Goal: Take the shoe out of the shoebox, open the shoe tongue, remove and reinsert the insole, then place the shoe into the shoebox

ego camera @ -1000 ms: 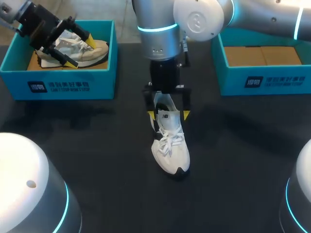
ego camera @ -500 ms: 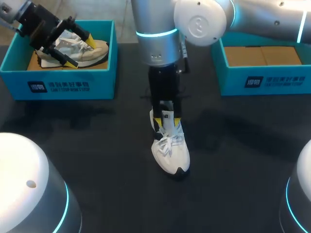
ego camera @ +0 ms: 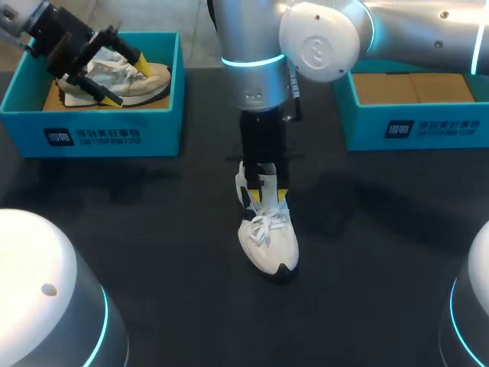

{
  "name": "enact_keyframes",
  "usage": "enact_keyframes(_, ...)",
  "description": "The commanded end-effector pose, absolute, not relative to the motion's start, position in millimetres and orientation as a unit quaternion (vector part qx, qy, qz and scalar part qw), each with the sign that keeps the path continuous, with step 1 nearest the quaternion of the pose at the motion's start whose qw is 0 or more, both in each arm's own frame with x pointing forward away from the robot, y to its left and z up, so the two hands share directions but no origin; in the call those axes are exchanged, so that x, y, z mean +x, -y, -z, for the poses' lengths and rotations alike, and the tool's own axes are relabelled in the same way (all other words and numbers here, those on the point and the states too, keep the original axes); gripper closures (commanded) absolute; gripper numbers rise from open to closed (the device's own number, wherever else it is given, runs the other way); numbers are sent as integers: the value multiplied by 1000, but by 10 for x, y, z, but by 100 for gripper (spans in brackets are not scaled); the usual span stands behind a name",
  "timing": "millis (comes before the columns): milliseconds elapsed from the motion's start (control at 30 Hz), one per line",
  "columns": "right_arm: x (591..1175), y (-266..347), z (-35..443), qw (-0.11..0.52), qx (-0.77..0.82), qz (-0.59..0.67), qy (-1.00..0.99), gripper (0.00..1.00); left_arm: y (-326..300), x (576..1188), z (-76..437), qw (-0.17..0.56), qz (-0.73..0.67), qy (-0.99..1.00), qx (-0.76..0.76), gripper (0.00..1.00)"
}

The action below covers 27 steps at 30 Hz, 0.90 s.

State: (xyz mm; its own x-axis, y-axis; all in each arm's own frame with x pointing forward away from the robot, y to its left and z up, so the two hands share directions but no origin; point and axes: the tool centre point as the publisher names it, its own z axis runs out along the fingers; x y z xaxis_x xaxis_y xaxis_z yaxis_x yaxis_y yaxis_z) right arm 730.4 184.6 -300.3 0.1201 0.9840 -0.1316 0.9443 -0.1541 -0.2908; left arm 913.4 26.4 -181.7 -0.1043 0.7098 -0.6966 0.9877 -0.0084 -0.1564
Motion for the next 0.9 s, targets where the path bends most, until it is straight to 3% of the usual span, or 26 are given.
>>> enact_keyframes(33, 7446, -1854, 3058, 71, -738, -150, 654, 63, -263, 9133, 1815, 216, 320, -670, 634, 0)
enact_keyframes(367, 7744, -1896, 3187, 72, -721, -147, 674, 64, -263, 9133, 1815, 216, 320, -670, 634, 0)
enact_keyframes(500, 7729, -1897, 3108, 68, -718, -147, 677, 58, -263, 9133, 1815, 216, 320, -670, 634, 0)
enact_keyframes(900, 7734, -1944, 3093, 65, -722, -138, 675, 58, -263, 9133, 1815, 216, 320, -670, 634, 0)
